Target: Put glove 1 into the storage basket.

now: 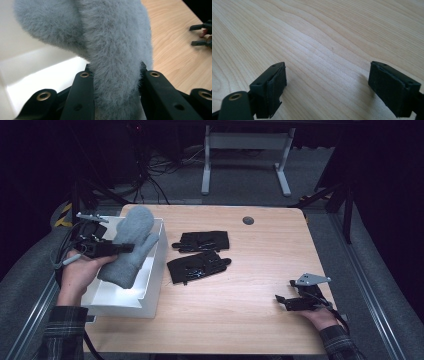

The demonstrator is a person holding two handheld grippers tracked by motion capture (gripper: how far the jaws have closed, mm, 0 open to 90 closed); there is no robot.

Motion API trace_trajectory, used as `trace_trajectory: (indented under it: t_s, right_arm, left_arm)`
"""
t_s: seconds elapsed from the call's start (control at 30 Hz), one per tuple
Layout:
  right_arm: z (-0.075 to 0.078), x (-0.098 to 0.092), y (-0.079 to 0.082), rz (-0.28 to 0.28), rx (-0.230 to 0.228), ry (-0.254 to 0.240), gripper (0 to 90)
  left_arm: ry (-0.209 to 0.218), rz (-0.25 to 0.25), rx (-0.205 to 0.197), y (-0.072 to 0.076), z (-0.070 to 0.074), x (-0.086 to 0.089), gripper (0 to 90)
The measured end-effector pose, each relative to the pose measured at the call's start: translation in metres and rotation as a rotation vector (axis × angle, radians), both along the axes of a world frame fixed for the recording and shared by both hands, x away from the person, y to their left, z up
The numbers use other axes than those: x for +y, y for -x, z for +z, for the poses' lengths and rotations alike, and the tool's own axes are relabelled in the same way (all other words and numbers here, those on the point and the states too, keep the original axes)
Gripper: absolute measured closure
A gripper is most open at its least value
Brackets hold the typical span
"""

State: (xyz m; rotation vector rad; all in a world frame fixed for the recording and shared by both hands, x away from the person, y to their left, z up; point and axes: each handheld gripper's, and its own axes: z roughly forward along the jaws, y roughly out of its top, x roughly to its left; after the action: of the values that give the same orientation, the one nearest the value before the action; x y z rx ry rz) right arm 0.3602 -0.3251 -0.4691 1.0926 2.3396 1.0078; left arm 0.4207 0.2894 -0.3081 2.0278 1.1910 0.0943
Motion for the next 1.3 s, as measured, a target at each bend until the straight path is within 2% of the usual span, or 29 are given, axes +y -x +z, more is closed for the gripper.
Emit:
trace_trajectory:
  t_s: [0.07,0.13,0.2,0.3,0.53,0.7,0.77,0.83,0.87,0.97,1.1,1.17,1.23,1.3]
  right_arm:
    - [0.000,0.000,0.000,0.000,0.000,0.000,15.1]
    - [0.000,0.000,0.000,0.000,0.000,0.000,15.1]
    - [0.000,0.000,0.000,0.000,0.000,0.000,15.1]
    - [0.000,0.000,0.000,0.000,0.000,0.000,15.1]
    - [0.000,0.000,0.000,0.000,0.000,0.002,15.0]
    - [0.000,0.000,0.000,0.001,0.000,0.002,15.0]
    - [0.000,0.000,0.000,0.001,0.000,0.002,14.9]
    - [0.000,0.000,0.000,0.001,0.000,0.002,14.9]
    - [0.000,0.000,0.000,0.000,0.000,0.002,14.9]
    - [0.000,0.000,0.000,0.001,0.000,0.002,14.9]
    - [0.000,0.000,0.000,0.001,0.000,0.002,14.9]
    - [0.000,0.000,0.000,0.001,0.000,0.002,14.9]
    - [0.000,0.000,0.000,0.001,0.000,0.002,14.9]
    - [0.000,0.000,0.000,0.001,0.001,0.002,14.9]
  left_arm:
    - [0.000,0.006,0.028,-0.003,-0.015,0.004,72.3]
    - [0.001,0.007,0.035,-0.005,-0.019,0.005,72.3]
    - [0.002,0.012,0.065,-0.008,-0.034,0.006,72.2]
    - [-0.020,0.012,0.105,-0.014,-0.054,0.005,71.8]
    - [-0.020,0.045,0.178,-0.022,-0.088,0.006,70.5]
    - [-0.065,0.068,0.222,-0.027,-0.110,0.008,66.6]
    - [-0.087,0.083,0.221,-0.028,-0.115,0.009,63.4]
    - [-0.101,0.107,0.223,-0.029,-0.116,0.009,58.4]
    - [-0.125,0.114,0.217,-0.029,-0.115,0.008,54.9]
    - [-0.142,0.135,0.189,-0.028,-0.110,0.008,42.9]
    - [-0.127,0.167,0.112,-0.022,-0.092,0.011,34.2]
    - [-0.108,0.174,0.085,-0.020,-0.084,0.012,32.1]
    - [-0.111,0.174,0.054,-0.018,-0.074,0.012,30.6]
    - [-0.080,0.172,0.023,-0.016,-0.064,0.011,29.4]
